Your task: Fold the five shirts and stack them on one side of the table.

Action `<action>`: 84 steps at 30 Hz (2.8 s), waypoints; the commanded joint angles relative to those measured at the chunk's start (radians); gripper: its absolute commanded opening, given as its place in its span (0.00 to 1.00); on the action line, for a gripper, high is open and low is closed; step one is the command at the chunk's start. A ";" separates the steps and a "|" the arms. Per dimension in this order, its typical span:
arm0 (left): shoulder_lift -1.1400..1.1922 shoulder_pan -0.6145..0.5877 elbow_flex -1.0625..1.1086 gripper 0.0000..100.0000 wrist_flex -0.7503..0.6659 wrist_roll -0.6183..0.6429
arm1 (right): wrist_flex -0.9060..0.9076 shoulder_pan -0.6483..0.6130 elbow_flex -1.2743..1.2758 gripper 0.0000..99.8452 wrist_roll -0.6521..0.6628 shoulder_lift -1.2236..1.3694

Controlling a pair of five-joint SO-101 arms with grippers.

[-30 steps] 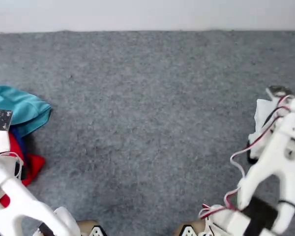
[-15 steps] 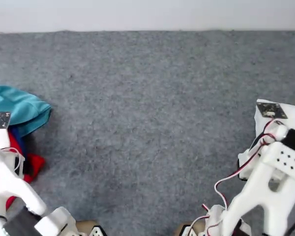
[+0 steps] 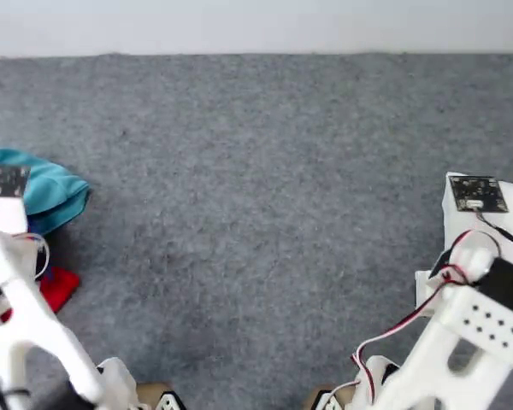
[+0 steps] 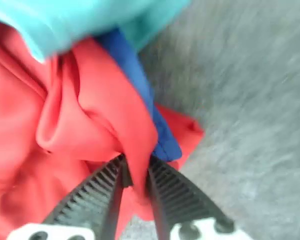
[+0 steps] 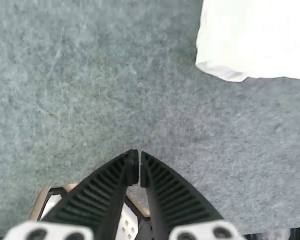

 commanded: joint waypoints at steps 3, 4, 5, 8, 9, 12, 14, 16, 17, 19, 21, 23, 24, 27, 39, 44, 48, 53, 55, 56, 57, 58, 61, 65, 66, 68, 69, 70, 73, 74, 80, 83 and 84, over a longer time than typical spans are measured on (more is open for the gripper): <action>-0.324 0.272 -0.139 0.01 0.101 0.173 | 0.038 -0.012 -0.005 0.01 -0.003 -0.050; -0.368 0.338 -0.153 0.01 0.106 0.204 | 0.038 -0.012 -0.006 0.01 -0.002 -0.050; -0.402 0.407 -0.163 0.01 0.104 0.235 | 0.038 -0.012 -0.006 0.01 0.002 -0.050; -0.465 0.643 -0.188 0.01 0.094 0.301 | 0.039 -0.010 -0.006 0.01 0.055 -0.051; -0.468 0.718 -0.196 0.01 0.089 0.321 | 0.039 -0.007 -0.006 0.01 0.066 -0.051; -0.468 0.924 -0.186 0.01 0.029 0.377 | 0.039 -0.010 -0.006 0.01 0.074 -0.051; -0.466 1.036 -0.160 0.01 -0.043 0.411 | 0.038 -0.010 -0.006 0.01 0.074 -0.051; -0.456 1.125 -0.120 0.01 -0.133 0.419 | 0.036 -0.010 -0.006 0.01 0.074 -0.047; -0.434 1.165 -0.107 0.01 -0.166 0.419 | 0.036 -0.010 -0.005 0.01 0.075 -0.044; -0.373 1.229 -0.094 0.01 -0.201 0.419 | 0.036 -0.010 -0.005 0.01 0.075 -0.044; -0.299 1.280 -0.101 0.02 -0.206 0.419 | 0.036 -0.010 -0.005 0.01 0.075 -0.044; -0.239 1.310 -0.105 0.03 -0.204 0.417 | 0.036 -0.010 -0.005 0.01 0.075 -0.044; -0.215 1.315 -0.111 0.05 -0.199 0.419 | 0.036 -0.010 -0.005 0.01 0.075 -0.044; -0.189 1.293 -0.143 0.14 -0.152 0.423 | 0.036 -0.010 -0.005 0.01 0.075 -0.044; -0.166 0.997 -0.191 0.18 0.069 0.350 | 0.035 -0.012 -0.005 0.01 0.075 -0.044; -0.074 0.895 -0.015 0.18 0.025 0.296 | 0.033 -0.016 -0.005 0.01 0.075 -0.044; 0.060 0.881 0.099 0.18 -0.098 0.239 | 0.033 -0.071 -0.003 0.01 0.069 -0.044; 0.308 0.786 0.145 0.18 -0.238 0.164 | 0.036 -0.133 -0.003 0.01 0.069 -0.044; 0.407 0.686 0.130 0.18 -0.285 0.132 | 0.035 -0.137 -0.003 0.01 0.068 -0.042; 0.440 0.638 0.088 0.18 -0.265 0.114 | 0.033 -0.137 -0.003 0.01 0.068 -0.042; 0.470 0.588 0.036 0.18 -0.232 0.098 | 0.033 -0.137 -0.003 0.01 0.068 -0.042; 0.489 0.540 -0.010 0.18 -0.209 0.078 | 0.033 -0.137 -0.003 0.01 0.068 -0.042; 0.532 0.404 -0.139 0.18 -0.153 0.014 | 0.033 -0.137 -0.003 0.01 0.068 -0.042; 0.568 0.279 -0.269 0.18 -0.089 -0.057 | 0.031 -0.139 -0.003 0.01 0.068 -0.042; 0.572 0.259 -0.294 0.18 -0.077 -0.069 | 0.031 -0.151 -0.003 0.01 0.068 -0.042; 0.574 0.227 -0.332 0.18 -0.051 -0.086 | 0.033 -0.189 -0.003 0.01 0.068 -0.042; 0.572 0.219 -0.349 0.18 -0.034 -0.091 | 0.033 -0.216 -0.003 0.01 0.068 -0.042; 0.572 0.216 -0.369 0.18 -0.014 -0.091 | 0.033 -0.243 -0.003 0.01 0.068 -0.042; 0.572 0.224 -0.449 0.18 0.077 -0.091 | 0.033 -0.308 -0.003 0.01 0.068 -0.042; 0.572 0.238 -0.479 0.18 0.114 -0.091 | 0.035 -0.320 -0.003 0.01 0.066 -0.042; 0.572 0.336 -0.648 0.18 0.345 -0.091 | 0.035 -0.334 -0.003 0.01 -0.003 -0.042; 0.572 0.393 -0.710 0.18 0.439 -0.091 | 0.036 -0.334 -0.002 0.01 -0.008 -0.042; 0.572 0.410 -0.720 0.18 0.454 -0.091 | 0.036 -0.334 -0.002 0.01 -0.009 -0.042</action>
